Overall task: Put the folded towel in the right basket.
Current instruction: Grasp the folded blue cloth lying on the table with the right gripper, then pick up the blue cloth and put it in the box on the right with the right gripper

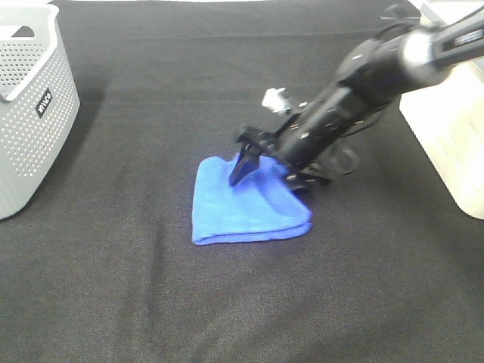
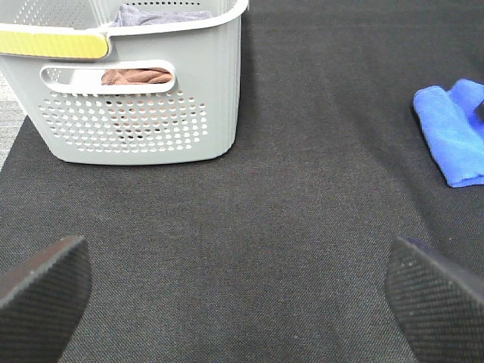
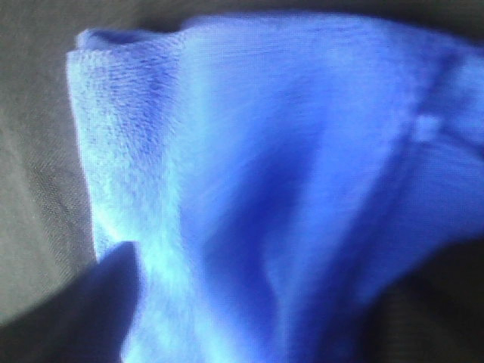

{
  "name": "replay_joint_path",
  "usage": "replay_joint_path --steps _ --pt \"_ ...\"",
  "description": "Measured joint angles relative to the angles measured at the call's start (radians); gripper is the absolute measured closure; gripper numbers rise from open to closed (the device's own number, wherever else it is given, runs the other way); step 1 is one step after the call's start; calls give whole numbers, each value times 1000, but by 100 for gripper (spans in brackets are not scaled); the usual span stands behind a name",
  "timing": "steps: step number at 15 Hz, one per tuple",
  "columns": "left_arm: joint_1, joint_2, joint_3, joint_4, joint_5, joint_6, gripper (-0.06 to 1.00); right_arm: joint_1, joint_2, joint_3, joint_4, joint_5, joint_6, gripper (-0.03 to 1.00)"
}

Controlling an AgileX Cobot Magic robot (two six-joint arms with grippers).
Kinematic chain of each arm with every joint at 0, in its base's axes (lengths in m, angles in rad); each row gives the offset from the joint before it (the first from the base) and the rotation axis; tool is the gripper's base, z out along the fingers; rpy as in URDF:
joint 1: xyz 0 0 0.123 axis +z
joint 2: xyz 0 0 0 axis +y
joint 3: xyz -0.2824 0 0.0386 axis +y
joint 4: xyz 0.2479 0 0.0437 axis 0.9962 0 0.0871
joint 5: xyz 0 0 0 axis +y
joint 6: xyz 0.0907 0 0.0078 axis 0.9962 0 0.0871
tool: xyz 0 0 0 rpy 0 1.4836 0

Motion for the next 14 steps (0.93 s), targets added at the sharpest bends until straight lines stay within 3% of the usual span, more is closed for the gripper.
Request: replay_joint_path --steps 2,5,8,11,12,13,14 --pt "0 0 0 0 0 0 -3 15 17 -6 -10 -6 0 71" --pt "0 0 0 0 0 0 -3 18 -4 -7 -40 -10 -2 70" --pt "0 0 0 0 0 0 -3 14 -165 9 -93 13 -7 70" --pt "0 0 0 0 0 0 -3 -40 -299 -27 -94 63 -7 70" --pt "0 0 0 0 0 0 -3 -80 -352 -65 -95 106 -7 70" --pt "0 0 0 0 0 0 -3 -184 -439 -172 -105 189 -7 70" --pt "0 0 0 0 0 0 -3 -184 -439 -172 -105 189 -7 70"
